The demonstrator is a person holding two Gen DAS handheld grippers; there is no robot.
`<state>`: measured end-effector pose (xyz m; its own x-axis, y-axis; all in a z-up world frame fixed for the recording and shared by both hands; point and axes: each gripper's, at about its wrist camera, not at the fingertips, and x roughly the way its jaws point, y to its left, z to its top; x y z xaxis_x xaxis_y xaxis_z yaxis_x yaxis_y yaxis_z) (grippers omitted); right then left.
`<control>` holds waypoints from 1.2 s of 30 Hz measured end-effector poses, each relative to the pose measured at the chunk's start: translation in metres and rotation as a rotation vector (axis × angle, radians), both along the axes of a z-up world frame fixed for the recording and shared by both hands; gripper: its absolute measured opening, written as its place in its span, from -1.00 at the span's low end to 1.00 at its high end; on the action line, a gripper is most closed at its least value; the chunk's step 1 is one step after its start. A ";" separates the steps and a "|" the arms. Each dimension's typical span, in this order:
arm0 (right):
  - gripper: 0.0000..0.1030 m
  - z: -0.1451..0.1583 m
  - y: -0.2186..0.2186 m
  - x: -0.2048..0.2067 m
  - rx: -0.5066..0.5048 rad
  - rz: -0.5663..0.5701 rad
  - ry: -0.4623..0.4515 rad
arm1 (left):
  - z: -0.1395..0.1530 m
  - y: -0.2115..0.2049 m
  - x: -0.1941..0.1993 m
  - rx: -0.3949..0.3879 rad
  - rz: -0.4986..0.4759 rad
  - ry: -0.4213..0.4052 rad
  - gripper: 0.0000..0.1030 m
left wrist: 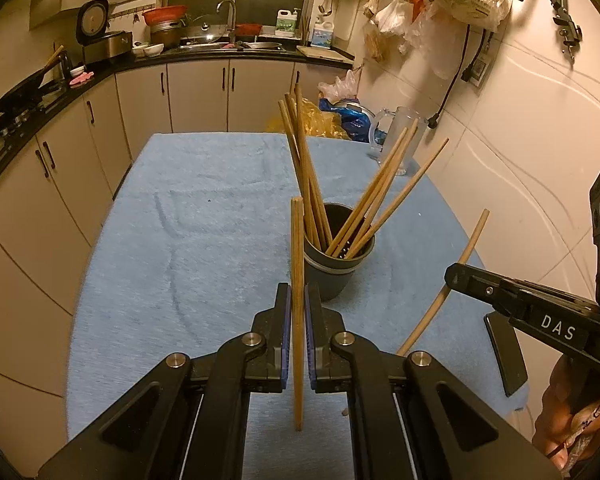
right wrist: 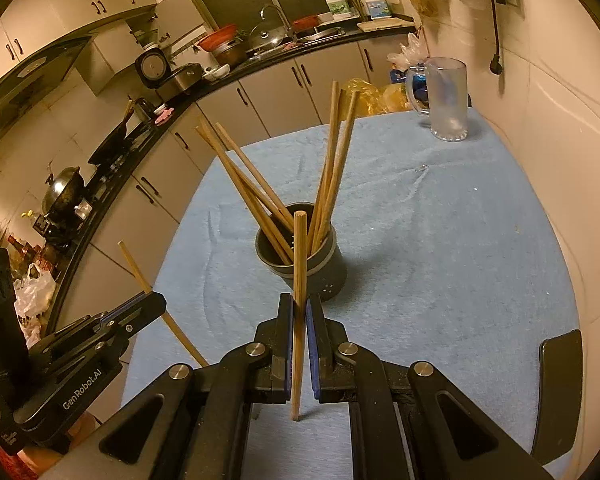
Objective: Organize utensils
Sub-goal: 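Raise both held chopsticks upright and carry them over the grey cup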
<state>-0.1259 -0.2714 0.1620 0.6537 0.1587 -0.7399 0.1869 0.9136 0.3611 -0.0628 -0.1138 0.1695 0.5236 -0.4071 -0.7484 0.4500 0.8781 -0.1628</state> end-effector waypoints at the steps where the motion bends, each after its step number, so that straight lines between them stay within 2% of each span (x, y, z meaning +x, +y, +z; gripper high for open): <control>1: -0.87 0.001 0.000 0.000 0.000 0.001 -0.002 | 0.001 0.001 0.000 0.000 0.001 -0.002 -0.88; 11: -0.87 0.014 0.002 -0.001 0.007 0.003 -0.035 | 0.016 0.007 -0.001 -0.008 0.014 -0.031 -0.88; 19: -0.87 0.036 -0.006 -0.004 0.015 -0.017 -0.085 | 0.032 0.012 0.002 -0.018 0.021 -0.066 -0.88; 36: -0.87 0.103 -0.035 -0.001 0.009 -0.074 -0.222 | 0.103 0.012 0.023 -0.065 0.020 -0.204 -0.88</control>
